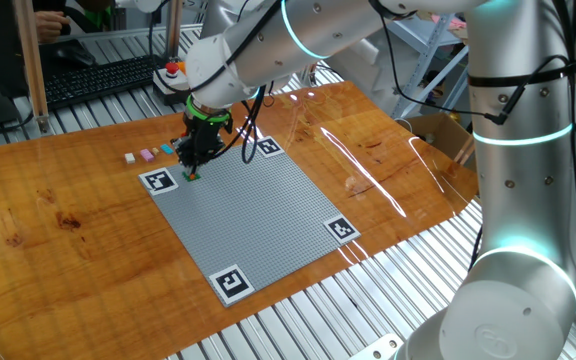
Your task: Stack small Lego blocks one on top of the other
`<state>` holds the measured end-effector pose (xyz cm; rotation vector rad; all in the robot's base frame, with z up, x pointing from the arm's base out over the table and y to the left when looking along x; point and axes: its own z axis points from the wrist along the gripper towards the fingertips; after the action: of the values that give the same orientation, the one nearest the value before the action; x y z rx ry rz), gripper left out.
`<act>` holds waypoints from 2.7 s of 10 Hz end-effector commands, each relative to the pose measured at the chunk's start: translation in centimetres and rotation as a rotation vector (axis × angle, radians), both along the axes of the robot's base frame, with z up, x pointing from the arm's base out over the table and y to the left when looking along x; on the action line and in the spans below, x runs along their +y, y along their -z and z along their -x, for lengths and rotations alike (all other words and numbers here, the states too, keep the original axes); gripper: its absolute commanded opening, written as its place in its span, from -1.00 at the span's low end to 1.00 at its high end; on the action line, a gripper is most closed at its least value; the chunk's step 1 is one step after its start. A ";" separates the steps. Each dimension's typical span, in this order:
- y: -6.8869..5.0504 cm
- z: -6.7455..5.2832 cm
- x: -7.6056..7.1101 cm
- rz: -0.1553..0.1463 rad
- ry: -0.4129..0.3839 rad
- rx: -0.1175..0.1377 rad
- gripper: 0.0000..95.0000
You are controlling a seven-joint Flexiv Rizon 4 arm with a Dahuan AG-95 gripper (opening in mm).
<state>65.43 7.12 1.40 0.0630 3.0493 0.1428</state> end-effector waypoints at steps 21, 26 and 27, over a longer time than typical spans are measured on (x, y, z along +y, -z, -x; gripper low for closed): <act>0.3 -0.1 0.2 0.017 -0.031 0.010 -1.00; 0.7 -0.2 0.1 0.012 -0.040 0.000 -1.00; 0.8 -0.1 0.1 0.012 -0.041 -0.004 -1.00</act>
<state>65.48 7.16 1.41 0.0012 3.0481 0.1265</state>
